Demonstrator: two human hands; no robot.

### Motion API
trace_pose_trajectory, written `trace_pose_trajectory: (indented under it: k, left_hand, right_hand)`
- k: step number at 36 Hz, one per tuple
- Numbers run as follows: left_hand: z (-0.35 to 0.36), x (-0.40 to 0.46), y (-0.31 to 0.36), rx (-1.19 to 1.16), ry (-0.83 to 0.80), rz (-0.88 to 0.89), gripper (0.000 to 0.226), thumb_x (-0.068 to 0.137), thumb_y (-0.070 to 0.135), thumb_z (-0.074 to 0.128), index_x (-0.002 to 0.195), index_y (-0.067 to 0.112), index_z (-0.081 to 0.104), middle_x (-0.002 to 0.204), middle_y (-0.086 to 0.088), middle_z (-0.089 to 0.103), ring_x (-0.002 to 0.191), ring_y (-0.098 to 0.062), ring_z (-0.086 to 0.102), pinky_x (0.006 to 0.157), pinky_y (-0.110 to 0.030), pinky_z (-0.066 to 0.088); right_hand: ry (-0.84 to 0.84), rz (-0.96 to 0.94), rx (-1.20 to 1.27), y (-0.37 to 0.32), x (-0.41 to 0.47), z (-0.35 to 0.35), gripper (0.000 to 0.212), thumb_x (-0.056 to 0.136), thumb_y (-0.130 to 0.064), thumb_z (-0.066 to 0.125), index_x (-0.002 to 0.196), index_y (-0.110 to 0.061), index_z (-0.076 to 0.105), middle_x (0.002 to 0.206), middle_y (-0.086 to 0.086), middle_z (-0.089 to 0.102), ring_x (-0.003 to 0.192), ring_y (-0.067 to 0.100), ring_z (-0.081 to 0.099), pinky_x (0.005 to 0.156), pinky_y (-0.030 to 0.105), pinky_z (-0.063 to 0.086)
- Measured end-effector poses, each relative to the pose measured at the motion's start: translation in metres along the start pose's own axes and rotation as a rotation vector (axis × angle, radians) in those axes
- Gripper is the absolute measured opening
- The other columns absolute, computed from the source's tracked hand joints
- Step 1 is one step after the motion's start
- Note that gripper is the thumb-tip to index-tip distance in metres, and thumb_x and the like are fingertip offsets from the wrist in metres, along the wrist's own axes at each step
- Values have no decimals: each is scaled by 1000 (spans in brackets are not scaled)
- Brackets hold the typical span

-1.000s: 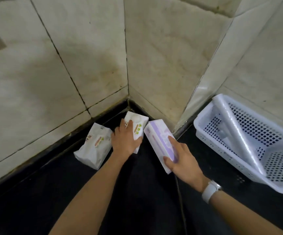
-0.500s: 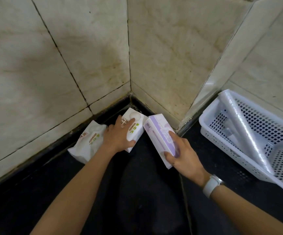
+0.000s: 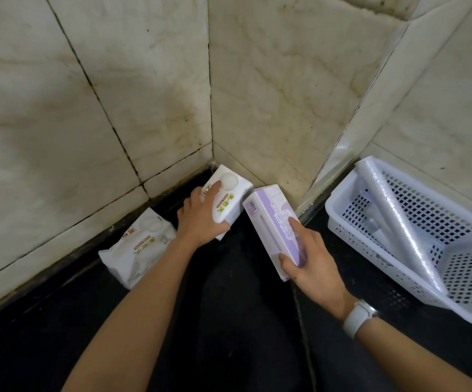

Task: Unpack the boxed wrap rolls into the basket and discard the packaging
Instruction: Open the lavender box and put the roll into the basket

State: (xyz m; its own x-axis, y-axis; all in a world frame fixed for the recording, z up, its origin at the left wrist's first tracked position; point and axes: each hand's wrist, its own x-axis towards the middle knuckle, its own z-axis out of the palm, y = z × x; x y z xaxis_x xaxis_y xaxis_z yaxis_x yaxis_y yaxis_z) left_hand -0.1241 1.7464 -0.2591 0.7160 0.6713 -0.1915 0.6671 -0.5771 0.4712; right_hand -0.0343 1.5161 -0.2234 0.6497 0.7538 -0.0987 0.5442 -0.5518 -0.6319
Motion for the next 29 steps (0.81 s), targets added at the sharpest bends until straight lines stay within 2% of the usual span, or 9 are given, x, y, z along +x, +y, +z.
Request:
trace_pose_trajectory:
  k: [5,10,15,18,21,24,26,27,29]
  left_hand:
    - [-8,6,-24,204,-21,48,98,67,46,67,145,40,8,148,-7,20,125,-36,32,101,-49,29]
    - [-16,3,-51,316,-61,-6,86,75,49,62,145,39,13,152,-9,18,129,-37,30,106,-48,26]
    - [-17,8,-51,472,-45,14,71,90,47,47,147,37,6,158,-11,3,143,-35,10,116,-51,10]
    - [-14,8,-38,459,-12,-16,67,92,38,49,147,31,11,158,-10,7,144,-33,6,117,-53,6]
    - [-7,-5,-23,274,88,-17,58,92,29,49,145,23,25,157,-9,16,145,-29,9,116,-55,5]
    - [-2,-36,1,-193,167,-27,54,93,33,48,142,17,33,154,-7,27,143,-23,20,117,-45,14]
    - [-3,-65,25,-609,79,-100,53,93,34,50,142,17,35,151,-3,35,137,-16,33,110,-30,27]
    - [-2,-79,35,-742,28,-132,53,93,36,50,141,19,37,148,-1,39,131,-12,40,103,-25,31]
    - [1,-103,50,-803,-61,-147,51,92,39,51,139,24,40,143,2,45,117,-5,46,98,-23,35]
  right_hand:
    - [-30,12,-17,-2,5,1,72,85,-39,57,145,-32,16,137,2,34,108,13,43,85,24,38]
    - [-72,26,-7,-8,7,7,74,85,-40,56,145,-32,14,139,2,33,115,17,45,89,27,42]
    - [-109,44,-16,-14,10,14,74,86,-40,56,145,-32,13,140,4,32,118,20,45,96,33,45]
    - [-138,51,-6,-15,9,17,74,86,-40,56,145,-31,12,142,4,31,121,20,43,98,34,45]
    - [-141,51,37,-11,5,15,77,84,-40,60,145,-31,13,143,3,33,123,20,43,100,35,43]
    - [-133,85,158,-5,-7,8,87,78,-37,68,145,-30,12,149,-2,33,131,19,40,106,38,39]
    - [-160,106,190,1,-20,1,91,77,-35,71,145,-29,12,148,-5,33,132,17,38,109,37,35]
    - [-180,101,183,4,-29,-3,91,76,-35,72,145,-30,13,147,-7,34,132,16,37,110,35,34]
    - [-221,84,177,14,-47,-12,89,74,-36,73,143,-33,16,142,-13,35,131,12,37,110,34,33]
